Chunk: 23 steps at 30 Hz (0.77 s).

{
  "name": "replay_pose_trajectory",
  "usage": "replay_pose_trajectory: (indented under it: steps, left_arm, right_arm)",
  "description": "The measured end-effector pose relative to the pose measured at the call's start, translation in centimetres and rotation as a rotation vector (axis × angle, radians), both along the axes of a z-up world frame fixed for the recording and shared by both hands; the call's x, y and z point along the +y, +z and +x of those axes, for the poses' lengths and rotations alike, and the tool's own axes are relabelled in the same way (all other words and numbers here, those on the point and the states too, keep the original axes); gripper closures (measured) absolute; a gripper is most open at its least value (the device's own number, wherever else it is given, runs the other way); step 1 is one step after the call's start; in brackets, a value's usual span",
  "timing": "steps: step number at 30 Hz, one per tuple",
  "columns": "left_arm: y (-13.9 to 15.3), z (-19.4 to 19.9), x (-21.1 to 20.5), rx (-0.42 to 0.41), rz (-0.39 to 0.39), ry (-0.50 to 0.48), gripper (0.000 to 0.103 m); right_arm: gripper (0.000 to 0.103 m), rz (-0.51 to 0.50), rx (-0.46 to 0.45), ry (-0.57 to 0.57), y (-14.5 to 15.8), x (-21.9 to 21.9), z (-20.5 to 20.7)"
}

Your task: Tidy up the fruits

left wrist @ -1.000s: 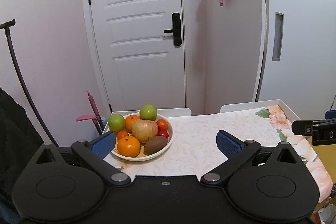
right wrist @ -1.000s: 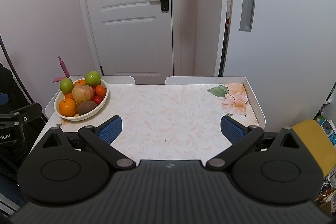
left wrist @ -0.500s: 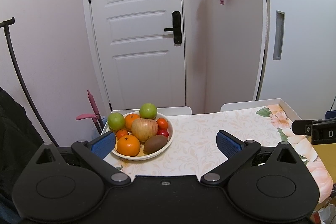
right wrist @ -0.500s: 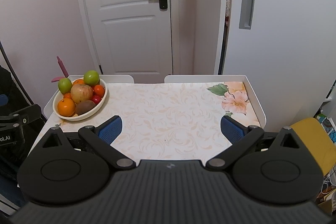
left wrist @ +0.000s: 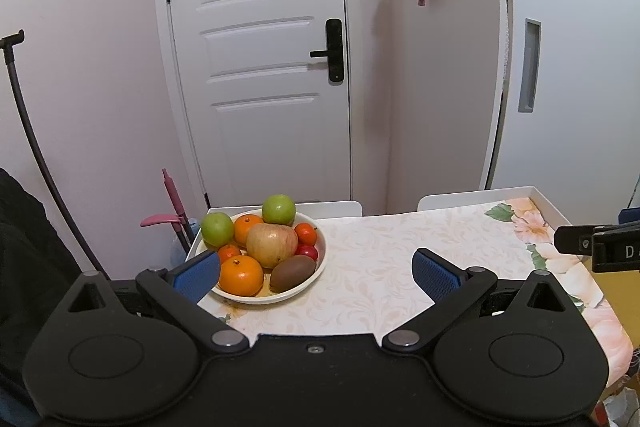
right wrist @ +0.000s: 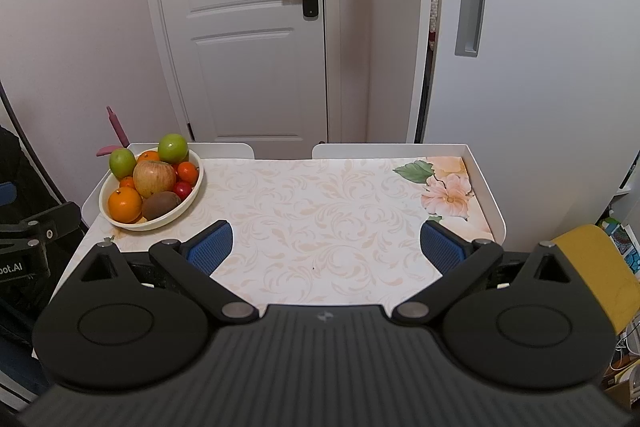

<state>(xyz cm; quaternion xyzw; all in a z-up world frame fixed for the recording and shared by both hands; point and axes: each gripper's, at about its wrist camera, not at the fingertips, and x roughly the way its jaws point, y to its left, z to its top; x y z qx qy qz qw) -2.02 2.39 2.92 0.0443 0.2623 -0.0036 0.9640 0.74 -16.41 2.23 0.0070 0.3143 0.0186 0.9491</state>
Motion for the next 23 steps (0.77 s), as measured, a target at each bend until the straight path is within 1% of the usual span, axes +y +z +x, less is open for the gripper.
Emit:
replay_pose_trajectory:
  steps: [5,11,19,23]
  left_arm:
    - [-0.05,0.08,0.16,0.003,-0.014,0.007,0.000]
    - [-0.01,0.12,0.12,0.004,-0.006,0.010,0.000]
    - [-0.06,0.36,0.60,0.013,-0.021,0.008,0.000]
    - [-0.11,0.45,0.75,0.008,-0.014,0.014,0.000]
  right_arm:
    - [0.000,0.000,0.000,0.001,0.04,0.01,0.09]
    - [0.000,0.003,0.002,-0.001,0.04,0.05,0.11]
    - [0.000,0.002,0.004,-0.001,0.02,0.06,0.22]
    - [0.000,0.001,0.006,-0.001,0.01,0.11,0.27]
